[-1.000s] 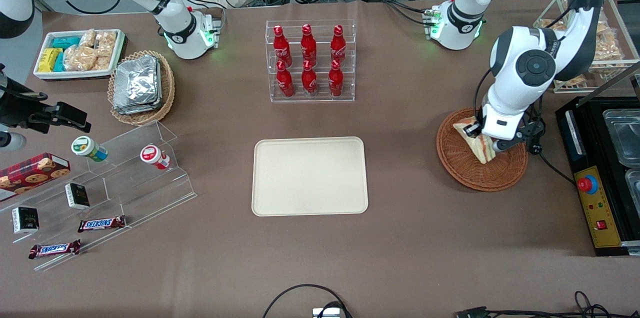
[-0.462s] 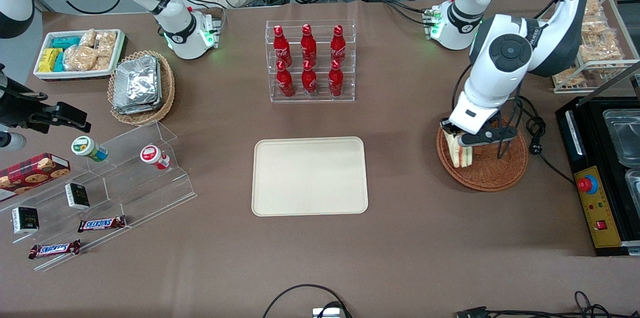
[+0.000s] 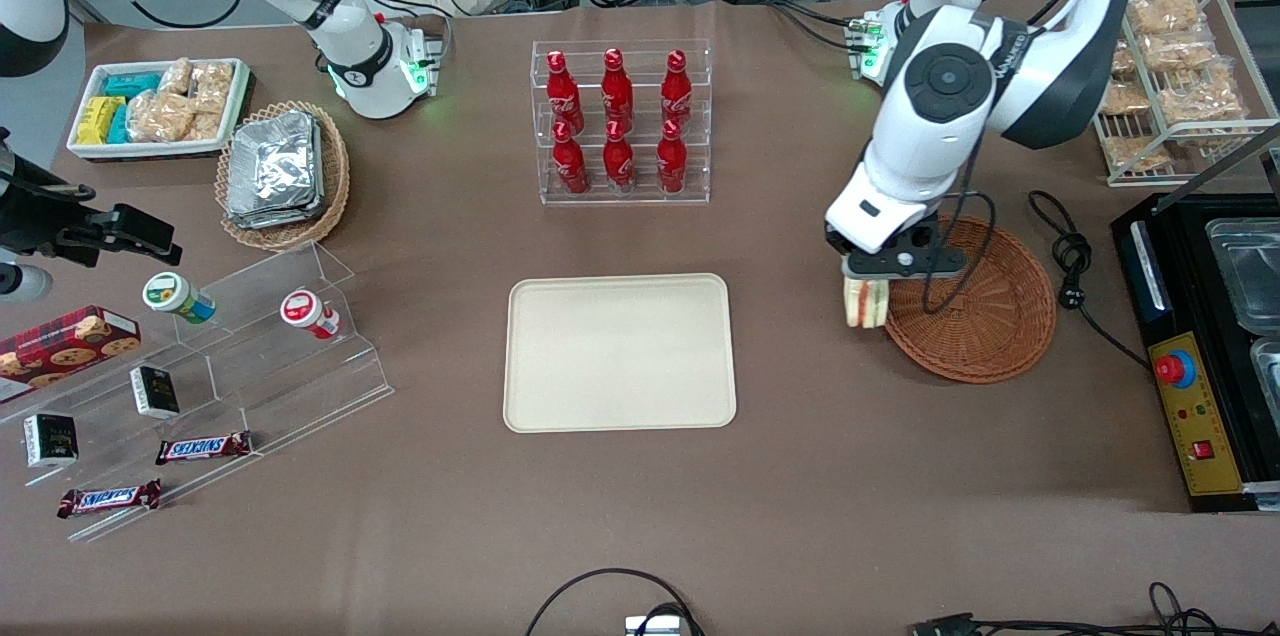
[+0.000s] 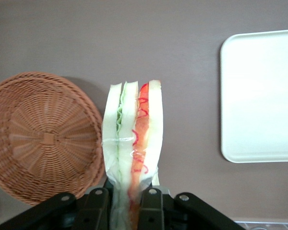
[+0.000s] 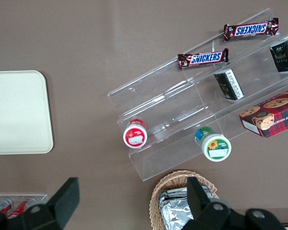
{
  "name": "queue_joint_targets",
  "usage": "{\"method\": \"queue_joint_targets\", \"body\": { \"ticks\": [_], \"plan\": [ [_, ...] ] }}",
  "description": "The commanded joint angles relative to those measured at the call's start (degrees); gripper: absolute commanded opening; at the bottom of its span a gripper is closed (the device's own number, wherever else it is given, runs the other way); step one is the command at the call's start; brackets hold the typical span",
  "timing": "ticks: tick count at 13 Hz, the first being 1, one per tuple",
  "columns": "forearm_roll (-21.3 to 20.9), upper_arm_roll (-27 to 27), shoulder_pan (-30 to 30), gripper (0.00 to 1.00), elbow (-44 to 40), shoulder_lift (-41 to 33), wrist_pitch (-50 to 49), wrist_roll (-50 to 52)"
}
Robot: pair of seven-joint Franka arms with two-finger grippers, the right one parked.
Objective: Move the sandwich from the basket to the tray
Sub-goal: 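Lift the sandwich with the left gripper and carry it toward the cream tray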
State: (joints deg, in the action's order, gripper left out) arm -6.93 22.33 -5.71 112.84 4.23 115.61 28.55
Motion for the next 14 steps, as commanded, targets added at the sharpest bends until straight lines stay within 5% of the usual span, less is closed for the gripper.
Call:
{"method": "queue_joint_targets", "body": {
  "ticks": [1,7,14],
  "plan": [
    [-0.72,2.71,-0.09,0.23,-4.99,4.37,-1.97,2.04],
    [-1.33,5.54,-3.42,0.23,-12.98,12.71,-1.53,7.04],
    [-6.95,5.54,-8.86,0.23,-20.37,20.72,-1.7,15.65]
  ]
}}
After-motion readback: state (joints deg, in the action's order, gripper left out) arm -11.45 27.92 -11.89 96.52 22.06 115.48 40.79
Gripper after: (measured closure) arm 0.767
